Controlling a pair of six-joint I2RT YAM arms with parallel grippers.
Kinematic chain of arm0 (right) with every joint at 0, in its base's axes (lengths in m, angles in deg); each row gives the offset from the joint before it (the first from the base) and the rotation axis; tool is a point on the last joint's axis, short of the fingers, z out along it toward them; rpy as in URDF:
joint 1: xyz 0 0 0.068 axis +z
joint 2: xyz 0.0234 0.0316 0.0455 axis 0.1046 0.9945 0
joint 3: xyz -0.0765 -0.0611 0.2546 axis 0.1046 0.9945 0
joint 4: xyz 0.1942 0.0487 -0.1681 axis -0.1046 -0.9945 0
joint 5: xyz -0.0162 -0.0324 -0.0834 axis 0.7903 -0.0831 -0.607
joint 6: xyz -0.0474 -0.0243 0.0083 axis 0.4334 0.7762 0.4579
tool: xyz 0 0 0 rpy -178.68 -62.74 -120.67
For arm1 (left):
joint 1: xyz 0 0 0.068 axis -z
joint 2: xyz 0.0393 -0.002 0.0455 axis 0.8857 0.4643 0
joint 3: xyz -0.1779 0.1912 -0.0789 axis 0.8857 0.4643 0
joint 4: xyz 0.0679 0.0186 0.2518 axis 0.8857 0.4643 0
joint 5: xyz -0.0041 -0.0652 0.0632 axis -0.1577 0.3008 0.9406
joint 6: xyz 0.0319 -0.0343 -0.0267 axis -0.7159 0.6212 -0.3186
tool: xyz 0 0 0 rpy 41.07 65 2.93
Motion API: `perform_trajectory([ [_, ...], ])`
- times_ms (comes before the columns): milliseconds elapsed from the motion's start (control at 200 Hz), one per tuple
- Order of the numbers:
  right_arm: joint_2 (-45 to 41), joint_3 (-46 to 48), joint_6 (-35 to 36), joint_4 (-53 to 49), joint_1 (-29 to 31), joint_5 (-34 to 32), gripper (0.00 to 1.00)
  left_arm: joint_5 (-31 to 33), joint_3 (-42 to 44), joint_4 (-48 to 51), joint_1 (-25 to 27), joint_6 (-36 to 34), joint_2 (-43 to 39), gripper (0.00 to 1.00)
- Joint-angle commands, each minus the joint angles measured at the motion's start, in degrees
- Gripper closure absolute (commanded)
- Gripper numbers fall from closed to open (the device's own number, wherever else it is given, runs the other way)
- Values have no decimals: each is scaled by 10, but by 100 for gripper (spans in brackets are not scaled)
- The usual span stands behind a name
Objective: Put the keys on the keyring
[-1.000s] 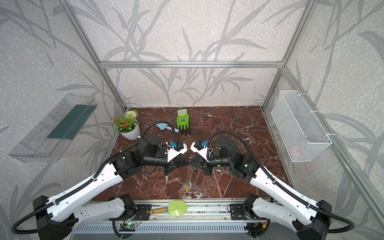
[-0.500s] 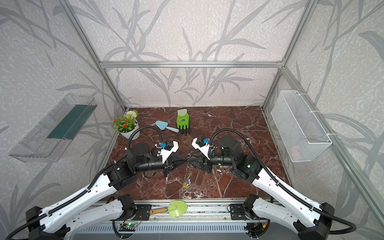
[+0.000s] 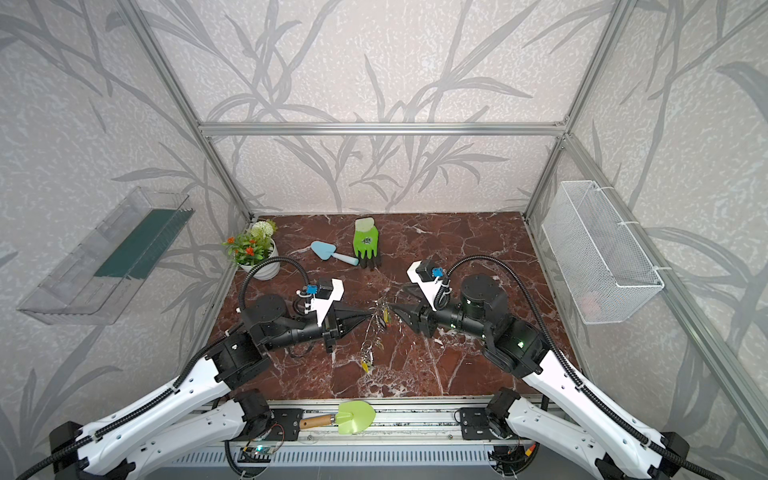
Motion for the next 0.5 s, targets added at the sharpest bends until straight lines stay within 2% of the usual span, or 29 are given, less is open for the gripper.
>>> perform_trajectory([
  [0,5,16,-14,-2,-2,-14,40,17,15,-111,3,35,-23,100],
  [235,22,40,-47,24,-38,-23,33,34,45,-167,3,53,-46,100],
  [495,41,62,-66,69,-47,30,32,38,53,-171,3,54,-64,100],
])
